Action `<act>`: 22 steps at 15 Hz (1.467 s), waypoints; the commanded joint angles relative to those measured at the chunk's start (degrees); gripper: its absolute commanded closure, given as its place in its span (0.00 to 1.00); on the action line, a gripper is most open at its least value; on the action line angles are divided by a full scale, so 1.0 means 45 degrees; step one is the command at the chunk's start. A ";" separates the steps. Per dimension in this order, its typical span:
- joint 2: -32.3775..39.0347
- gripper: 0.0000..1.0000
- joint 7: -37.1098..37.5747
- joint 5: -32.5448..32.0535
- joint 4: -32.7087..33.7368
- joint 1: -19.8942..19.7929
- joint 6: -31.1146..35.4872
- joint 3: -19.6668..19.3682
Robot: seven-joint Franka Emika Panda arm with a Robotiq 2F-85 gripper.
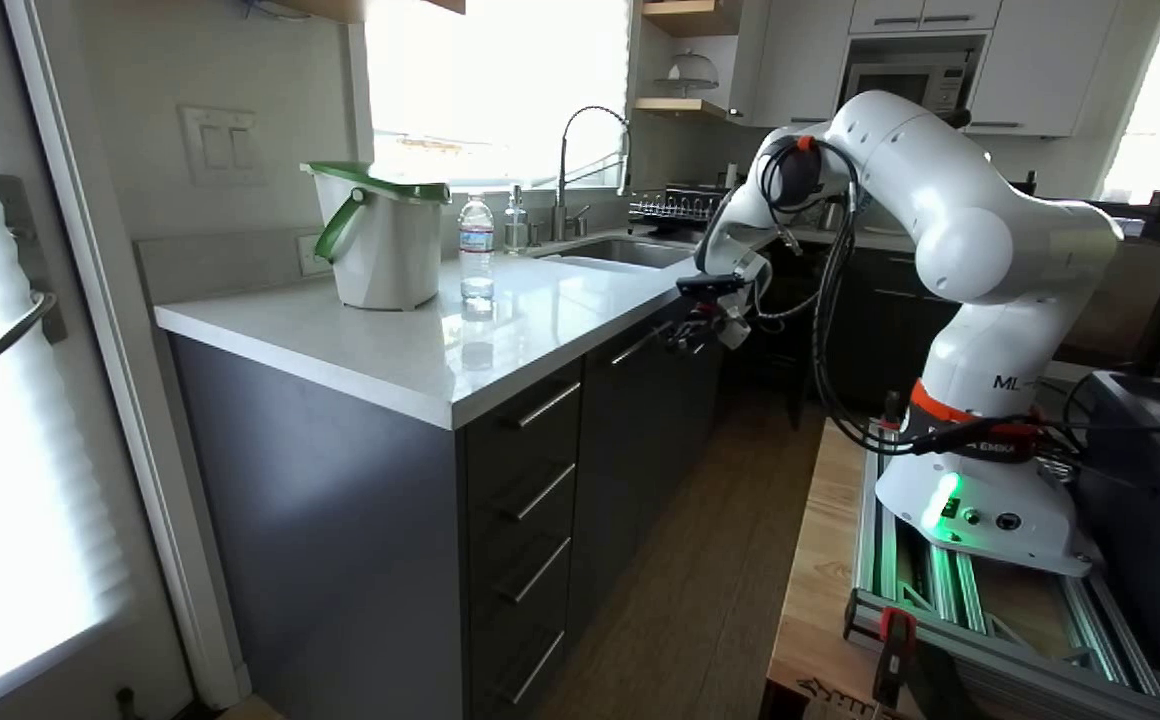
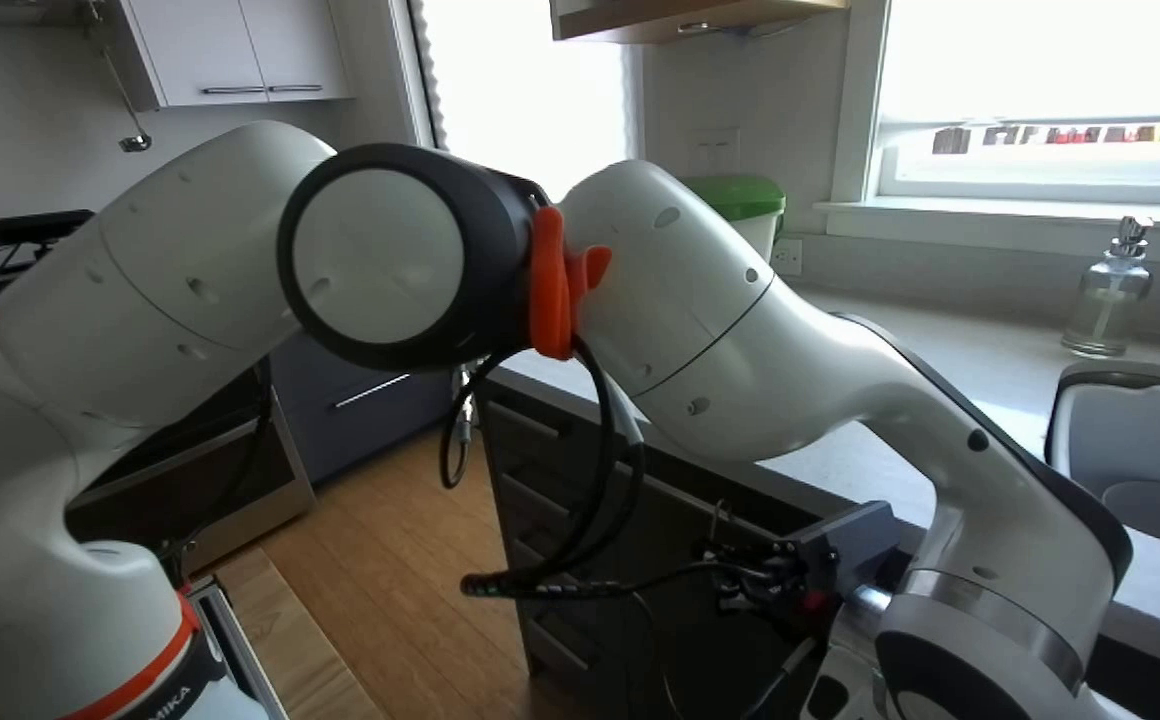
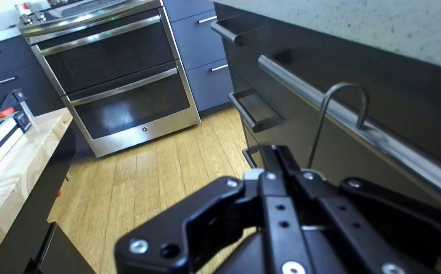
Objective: Hang the object on the cupboard to the cupboard door
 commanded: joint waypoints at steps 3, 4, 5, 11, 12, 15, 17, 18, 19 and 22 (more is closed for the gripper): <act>0.0019 0.99 0.1402 0.0979 0.0030 -0.0053 0.0254 0.0192; 0.0016 0.99 0.1507 0.0914 0.0023 -0.0025 0.0267 0.0155; 0.0054 0.99 0.1683 0.0890 0.0040 0.0002 0.0300 0.0135; -0.0036 0.99 0.3274 0.1078 -0.0062 0.0062 0.0530 0.0057; -0.0044 0.99 0.3538 0.1073 -0.0071 0.0079 0.0549 0.0051; -0.0107 0.99 0.4381 0.1081 -0.0112 0.0092 0.0522 0.0063; -0.0148 0.99 0.4763 0.1052 -0.0104 0.0088 0.0504 0.0083; -0.0162 0.99 0.4968 0.1045 -0.0101 0.0090 0.0505 0.0086; -0.0181 0.99 0.5089 0.1025 -0.0101 0.0107 0.0552 0.0078; -0.0191 0.93 0.5459 0.1018 -0.0080 0.0103 0.0588 0.0088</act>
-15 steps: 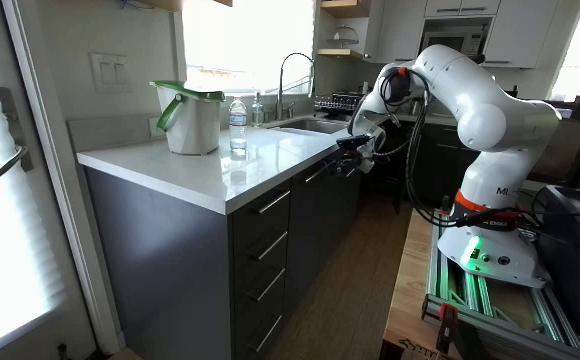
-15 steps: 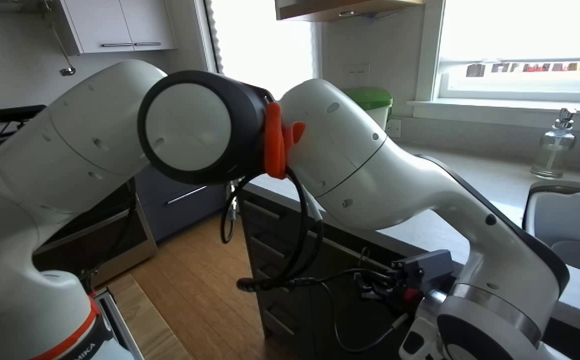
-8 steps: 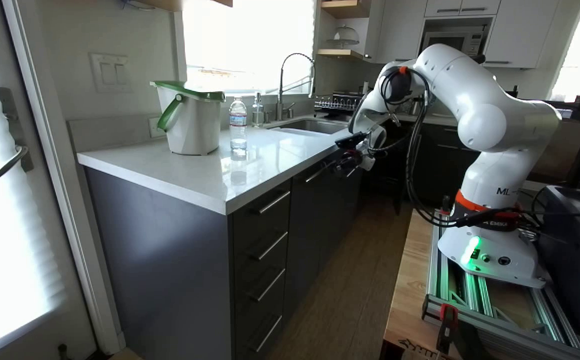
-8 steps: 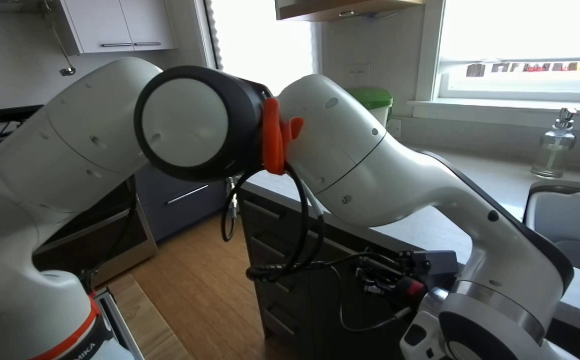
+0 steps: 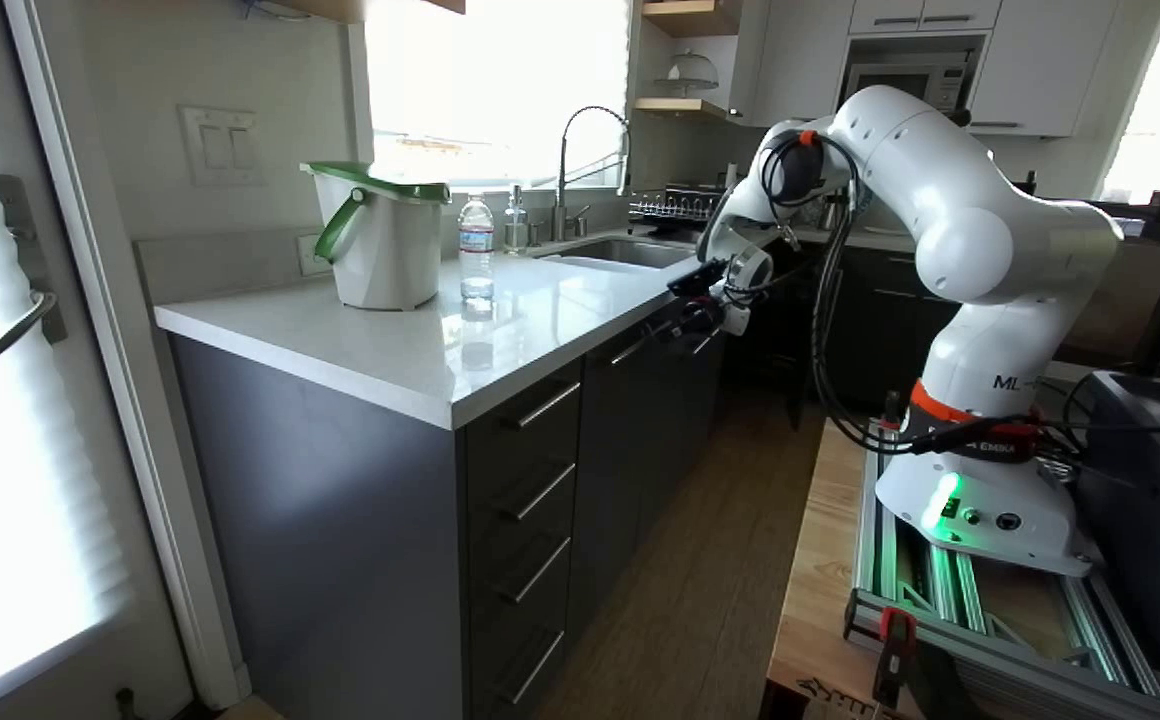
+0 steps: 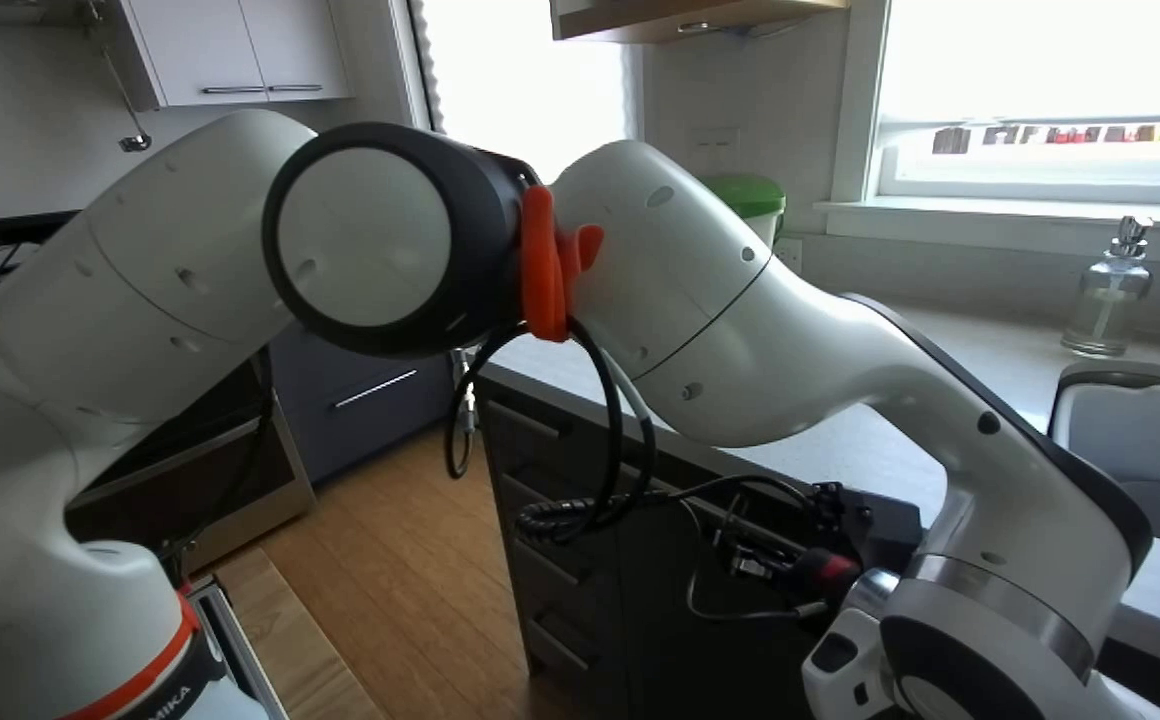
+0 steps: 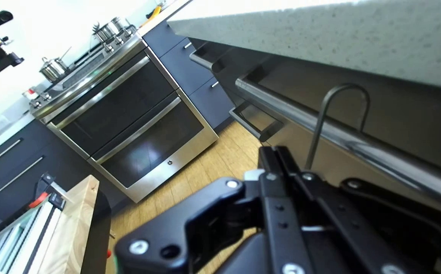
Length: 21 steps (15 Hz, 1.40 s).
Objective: Hang the object on the cupboard to the cupboard door
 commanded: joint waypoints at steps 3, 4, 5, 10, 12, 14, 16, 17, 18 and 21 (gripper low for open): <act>0.0157 0.91 0.0970 0.0485 0.0040 0.0071 0.0632 0.0126; 0.0164 0.86 0.0961 0.0476 0.0054 0.0072 0.0634 0.0130; 0.0170 0.79 0.0958 0.0465 0.0063 0.0070 0.0624 0.0131; 0.0179 0.65 0.0975 0.0477 0.0065 0.0046 0.0600 0.0134; 0.0183 0.73 0.0970 0.0479 0.0069 0.0040 0.0596 0.0137; 0.0177 0.64 0.0862 0.0402 0.0086 0.0049 0.0602 0.0123; 0.0150 0.48 0.0466 0.0075 0.0158 0.0114 0.0772 -0.0031; 0.0134 0.41 0.0528 -0.0018 0.0135 0.0151 0.1050 -0.0197; 0.0154 0.34 0.0622 -0.0261 0.0183 0.0180 0.1150 -0.0337; -0.0007 0.12 0.0600 -0.0905 0.0346 0.0119 0.2023 -0.0876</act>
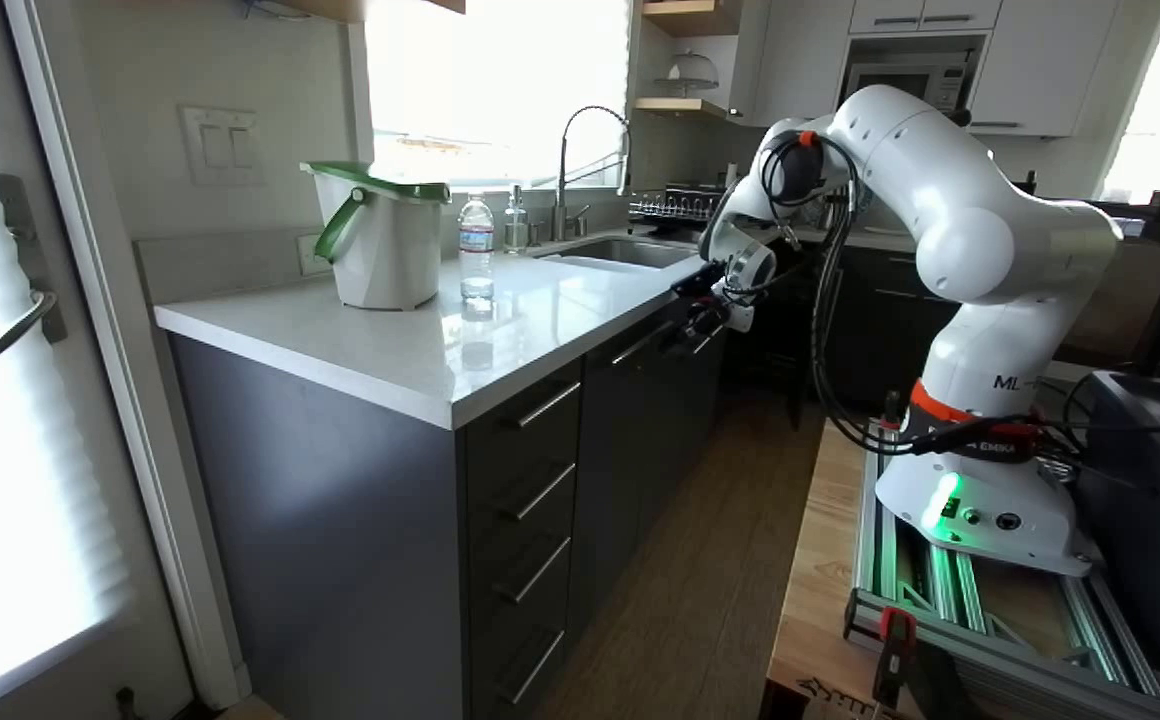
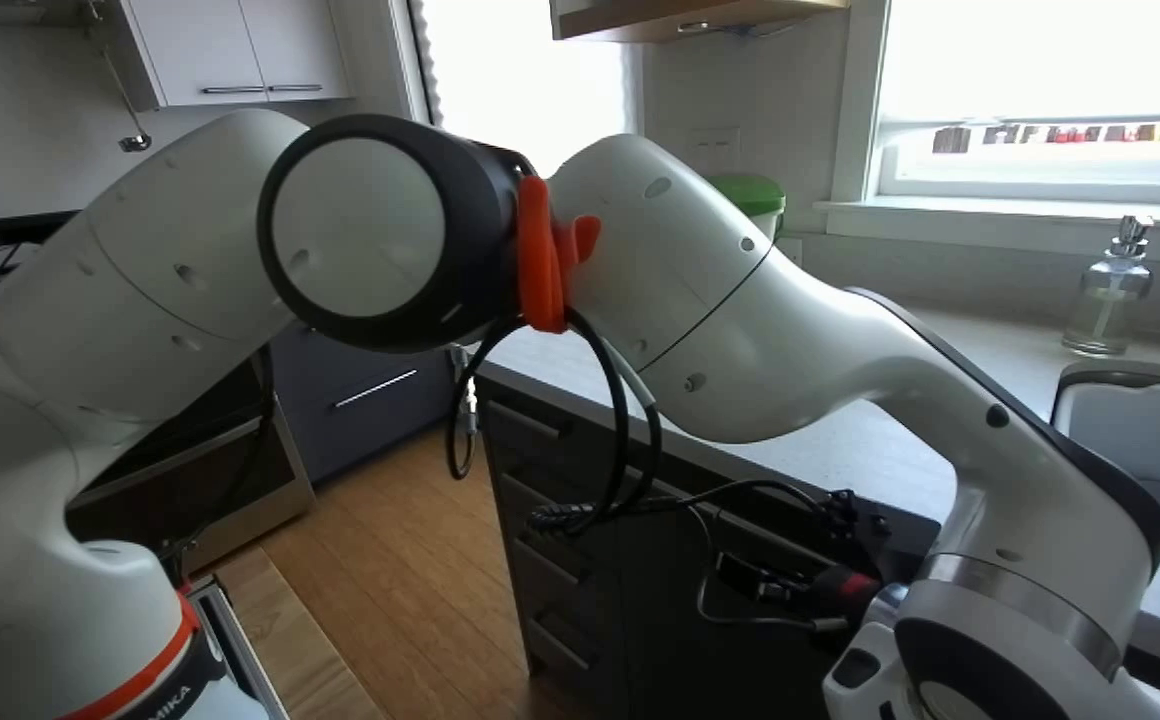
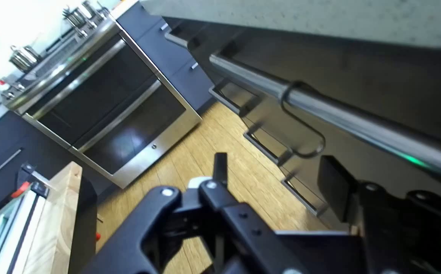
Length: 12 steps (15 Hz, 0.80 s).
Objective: Hang the object on the cupboard to the cupboard door
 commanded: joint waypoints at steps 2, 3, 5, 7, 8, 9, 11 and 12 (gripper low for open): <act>-0.0476 0.00 -0.0473 -0.1426 0.0125 0.0137 0.1755 -0.0749; -0.0767 0.00 -0.0727 -0.1886 -0.0008 0.0222 0.2109 -0.0880; -0.1624 0.00 -0.1305 -0.2832 -0.0461 0.0447 0.2632 -0.1022; -0.2626 0.00 -0.1911 -0.3778 -0.0925 0.0661 0.3046 -0.1094; -0.3177 0.00 -0.2207 -0.4291 -0.1160 0.0794 0.3197 -0.1135; -0.3777 0.00 -0.2472 -0.4807 -0.1425 0.0979 0.3353 -0.1147; -0.5089 0.00 -0.2889 -0.5940 -0.2122 0.1487 0.3643 -0.1142; -0.5844 0.00 -0.3038 -0.6446 -0.2580 0.1822 0.3856 -0.1102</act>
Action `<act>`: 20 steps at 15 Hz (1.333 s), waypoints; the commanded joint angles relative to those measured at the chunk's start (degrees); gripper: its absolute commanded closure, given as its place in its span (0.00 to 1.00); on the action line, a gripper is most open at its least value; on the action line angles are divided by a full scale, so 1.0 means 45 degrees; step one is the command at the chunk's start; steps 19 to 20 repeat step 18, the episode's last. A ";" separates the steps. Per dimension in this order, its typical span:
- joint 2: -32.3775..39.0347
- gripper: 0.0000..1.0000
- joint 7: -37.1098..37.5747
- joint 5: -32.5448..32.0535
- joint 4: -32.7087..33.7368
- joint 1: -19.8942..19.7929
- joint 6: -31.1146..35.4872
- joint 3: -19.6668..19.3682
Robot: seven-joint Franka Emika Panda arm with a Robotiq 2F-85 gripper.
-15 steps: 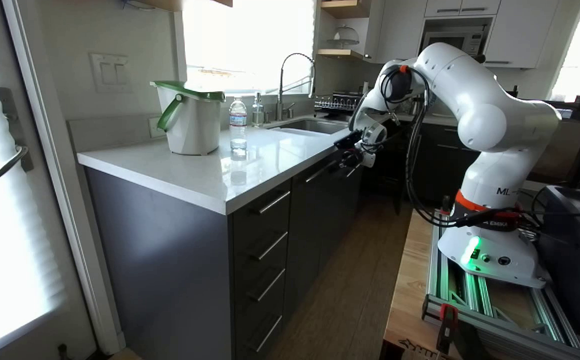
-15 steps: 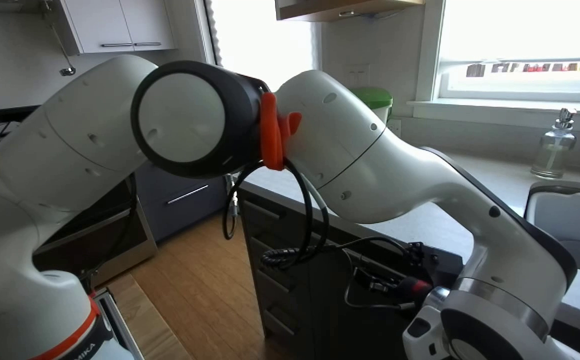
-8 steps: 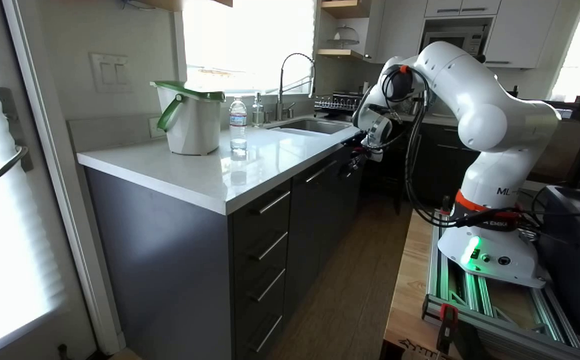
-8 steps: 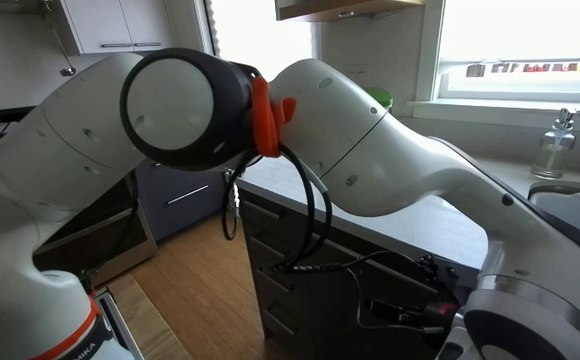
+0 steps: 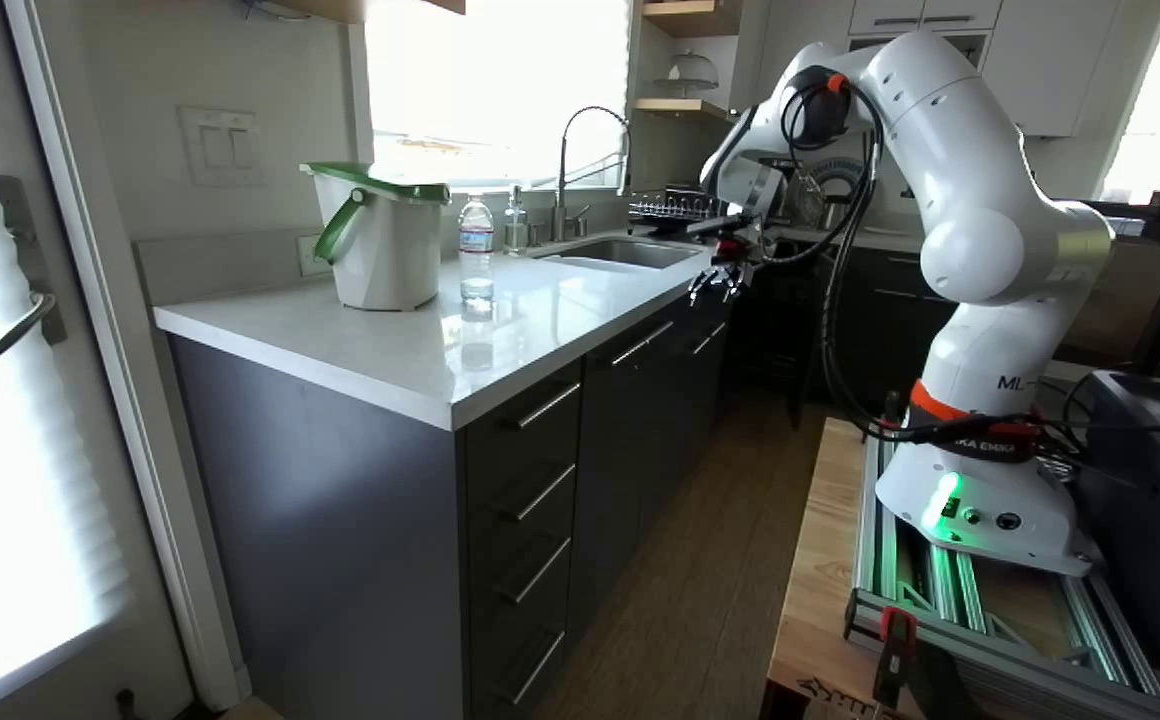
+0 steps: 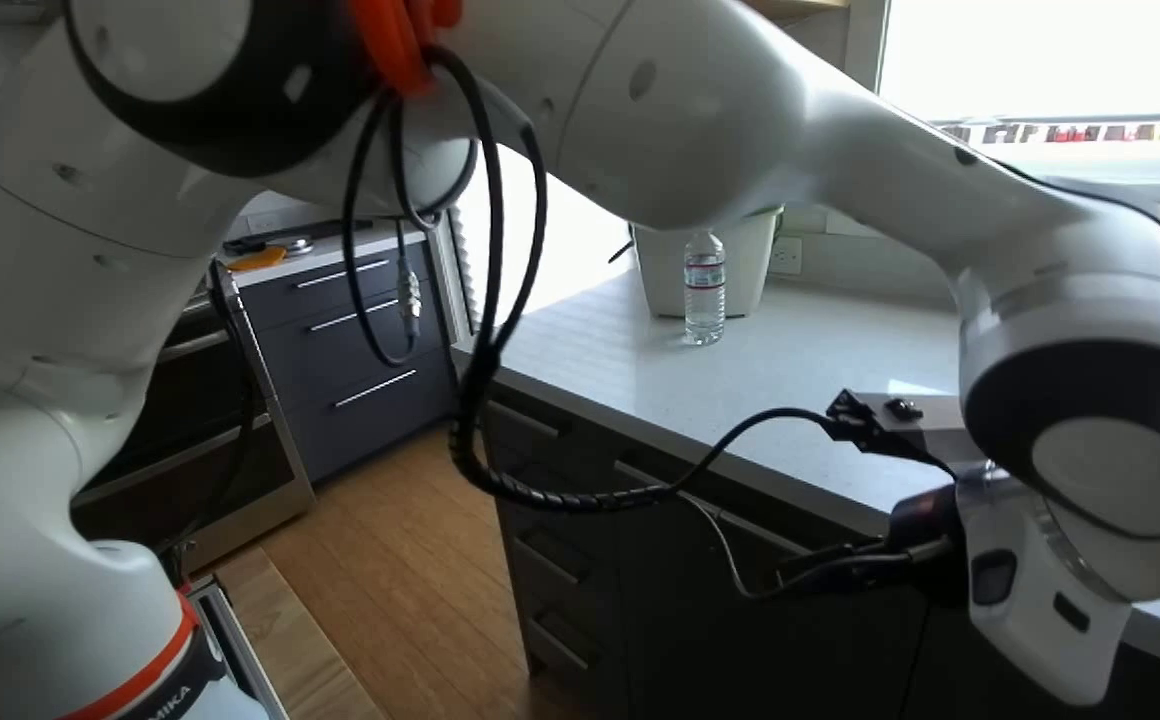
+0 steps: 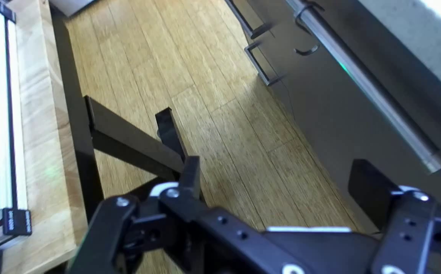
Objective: Hang the object on the cupboard to the cupboard door
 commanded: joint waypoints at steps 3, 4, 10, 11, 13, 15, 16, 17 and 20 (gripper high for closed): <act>-0.4280 0.00 -0.0860 -0.2772 -0.3122 0.2002 0.1818 0.0253; -0.4968 0.00 -0.0772 -0.3294 -0.3591 0.2400 0.2222 0.0397; -0.9186 0.00 -0.0795 -0.6963 -0.6420 0.4145 0.2867 0.1518; -0.9906 0.00 -0.0868 -0.7576 -0.6865 0.4255 0.2679 0.1781; -1.1313 0.00 -0.1202 -0.8750 -0.7613 0.4287 0.2082 0.2298; -1.2206 0.00 -0.2083 -0.9654 -0.7973 0.4098 0.1693 0.2701; -1.0852 0.00 -0.1366 -0.8794 -0.6887 0.3962 0.1748 0.2712; -1.1395 0.00 -0.1617 -0.9099 -0.7176 0.3931 0.1647 0.2840; -1.1776 0.00 -0.1760 -0.9232 -0.7395 0.3901 0.1633 0.2899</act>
